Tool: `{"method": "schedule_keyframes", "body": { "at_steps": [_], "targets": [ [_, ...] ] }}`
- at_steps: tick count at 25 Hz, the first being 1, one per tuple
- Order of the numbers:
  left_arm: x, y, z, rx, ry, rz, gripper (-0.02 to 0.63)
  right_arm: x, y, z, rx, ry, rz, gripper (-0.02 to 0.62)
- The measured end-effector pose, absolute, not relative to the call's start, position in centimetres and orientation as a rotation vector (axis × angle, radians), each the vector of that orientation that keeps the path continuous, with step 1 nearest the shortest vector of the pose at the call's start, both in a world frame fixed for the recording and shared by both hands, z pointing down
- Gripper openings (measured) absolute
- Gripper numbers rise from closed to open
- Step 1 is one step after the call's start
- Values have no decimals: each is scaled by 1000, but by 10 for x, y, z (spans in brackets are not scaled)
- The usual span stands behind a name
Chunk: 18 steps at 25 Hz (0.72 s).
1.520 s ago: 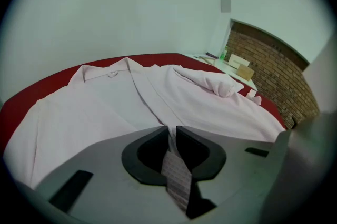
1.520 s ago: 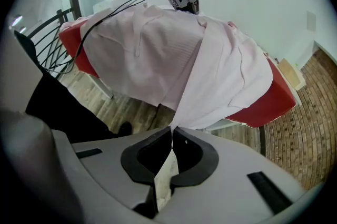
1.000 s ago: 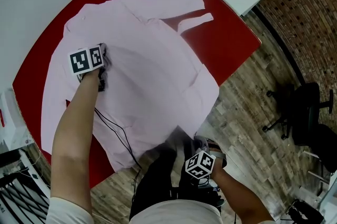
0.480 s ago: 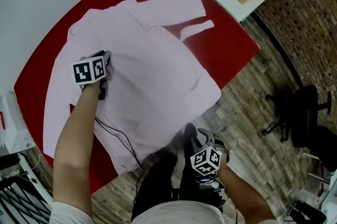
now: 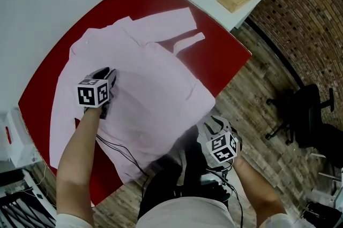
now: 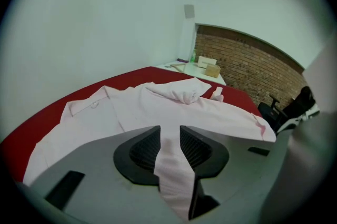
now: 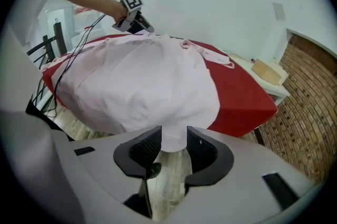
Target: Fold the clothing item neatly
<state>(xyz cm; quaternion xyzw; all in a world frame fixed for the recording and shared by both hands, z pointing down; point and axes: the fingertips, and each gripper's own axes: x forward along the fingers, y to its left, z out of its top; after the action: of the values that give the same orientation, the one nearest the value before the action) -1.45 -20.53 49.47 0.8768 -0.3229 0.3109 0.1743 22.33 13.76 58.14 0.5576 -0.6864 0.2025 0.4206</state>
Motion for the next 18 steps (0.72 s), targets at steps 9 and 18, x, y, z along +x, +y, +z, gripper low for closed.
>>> {"method": "schedule_keyframes", "body": {
  "at_steps": [9, 18],
  "targets": [
    [90, -176, 493, 2603, -615, 1028, 118, 267, 93, 575, 1328, -1889, 598, 130],
    [176, -201, 518, 2336, -631, 931, 140, 264, 87, 581, 1200, -2030, 701, 129]
  ]
}}
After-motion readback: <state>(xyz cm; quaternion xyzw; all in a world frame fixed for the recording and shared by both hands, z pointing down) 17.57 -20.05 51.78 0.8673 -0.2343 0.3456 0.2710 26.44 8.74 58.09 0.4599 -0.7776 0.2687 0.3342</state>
